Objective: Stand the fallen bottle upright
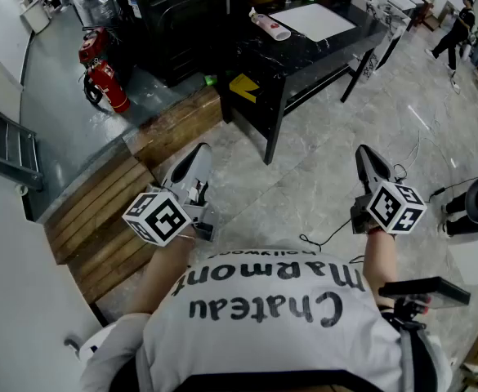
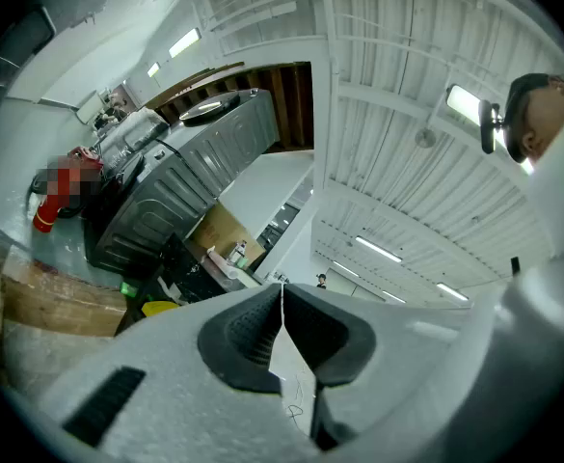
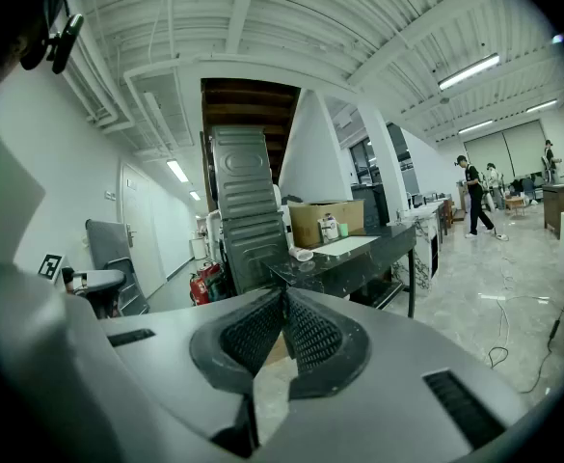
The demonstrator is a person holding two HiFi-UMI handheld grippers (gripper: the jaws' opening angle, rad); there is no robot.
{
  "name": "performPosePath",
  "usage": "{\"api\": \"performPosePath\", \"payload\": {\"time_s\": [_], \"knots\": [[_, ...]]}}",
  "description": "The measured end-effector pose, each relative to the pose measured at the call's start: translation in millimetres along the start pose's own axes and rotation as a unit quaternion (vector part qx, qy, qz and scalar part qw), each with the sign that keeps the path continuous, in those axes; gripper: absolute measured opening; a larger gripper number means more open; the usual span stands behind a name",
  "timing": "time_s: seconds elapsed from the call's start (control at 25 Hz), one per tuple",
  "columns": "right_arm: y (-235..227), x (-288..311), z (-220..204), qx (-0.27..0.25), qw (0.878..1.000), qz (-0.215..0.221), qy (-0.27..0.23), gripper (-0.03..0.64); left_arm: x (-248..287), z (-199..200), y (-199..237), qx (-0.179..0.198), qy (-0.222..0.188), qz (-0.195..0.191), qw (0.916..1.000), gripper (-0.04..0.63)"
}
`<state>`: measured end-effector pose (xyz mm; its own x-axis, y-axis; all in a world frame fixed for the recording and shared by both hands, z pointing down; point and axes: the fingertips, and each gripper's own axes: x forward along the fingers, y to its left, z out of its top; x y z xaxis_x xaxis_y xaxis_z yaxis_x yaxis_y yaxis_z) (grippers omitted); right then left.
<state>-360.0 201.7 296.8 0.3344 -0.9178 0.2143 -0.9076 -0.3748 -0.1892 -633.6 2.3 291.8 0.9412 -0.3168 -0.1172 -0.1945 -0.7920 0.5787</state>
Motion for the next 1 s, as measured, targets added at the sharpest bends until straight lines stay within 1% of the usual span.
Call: {"api": "performPosePath", "payload": {"time_s": [0.12, 0.28, 0.36, 0.64, 0.84, 1.0], "knots": [[-2.0, -2.9, -0.8, 0.002, 1.000, -0.002, 0.001, 0.023, 0.4, 0.2, -7.1, 0.013, 0.006, -0.009, 0.9999, 0.020], [-1.1, -2.4, -0.6, 0.002, 1.000, -0.001, 0.001, 0.024, 1.2, 2.3, -16.2, 0.052, 0.013, -0.015, 0.9985, 0.020], [0.0, -1.4, -2.2, 0.001, 1.000, 0.001, 0.004, 0.024, 2.0, 3.3, -18.4, 0.063, 0.015, -0.017, 0.9977, 0.020], [-5.3, 5.9, -4.3, 0.015, 1.000, -0.001, 0.004, 0.024, 7.3, 3.4, -17.6, 0.057, 0.015, -0.015, 0.9981, 0.020], [-10.0, 3.4, -18.7, 0.032, 0.999, -0.007, 0.021, 0.025, 8.1, -6.1, -13.8, 0.050, 0.015, -0.016, 0.9985, 0.020], [-28.8, 4.9, -21.2, 0.053, 0.998, -0.024, 0.021, 0.025, 21.0, -9.0, -11.8, 0.069, 0.020, -0.026, 0.9971, 0.021]]}}
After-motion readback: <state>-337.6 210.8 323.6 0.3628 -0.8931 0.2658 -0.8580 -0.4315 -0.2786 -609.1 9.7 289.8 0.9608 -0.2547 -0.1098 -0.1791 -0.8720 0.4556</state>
